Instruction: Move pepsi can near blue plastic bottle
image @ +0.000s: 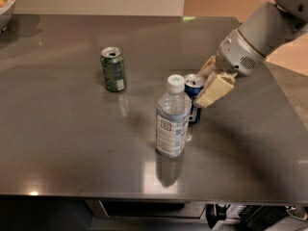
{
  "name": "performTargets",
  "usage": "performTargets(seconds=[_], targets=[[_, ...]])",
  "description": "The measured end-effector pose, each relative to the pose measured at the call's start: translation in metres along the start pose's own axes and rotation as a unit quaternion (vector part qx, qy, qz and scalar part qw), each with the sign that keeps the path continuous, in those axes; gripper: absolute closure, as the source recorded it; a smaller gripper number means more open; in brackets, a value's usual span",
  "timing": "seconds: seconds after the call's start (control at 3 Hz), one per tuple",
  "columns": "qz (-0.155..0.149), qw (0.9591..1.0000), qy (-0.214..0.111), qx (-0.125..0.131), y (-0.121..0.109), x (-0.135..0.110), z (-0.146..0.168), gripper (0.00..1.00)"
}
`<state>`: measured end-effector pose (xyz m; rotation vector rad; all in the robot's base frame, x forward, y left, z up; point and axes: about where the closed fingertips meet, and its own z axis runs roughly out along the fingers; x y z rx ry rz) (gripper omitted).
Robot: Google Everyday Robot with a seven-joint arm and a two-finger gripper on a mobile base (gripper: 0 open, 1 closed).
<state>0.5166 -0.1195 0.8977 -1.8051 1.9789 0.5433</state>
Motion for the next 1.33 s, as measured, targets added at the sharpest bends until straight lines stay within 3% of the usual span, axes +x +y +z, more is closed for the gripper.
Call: performTargets(seconds=[0.67, 1.33], targets=[[0.0, 1.0, -0.002, 0.002, -0.0025, -0.0022, 0.0024, 0.04], [-0.001, 1.0, -0.002, 0.003, -0.0031, -0.003, 0.0034, 0.0]])
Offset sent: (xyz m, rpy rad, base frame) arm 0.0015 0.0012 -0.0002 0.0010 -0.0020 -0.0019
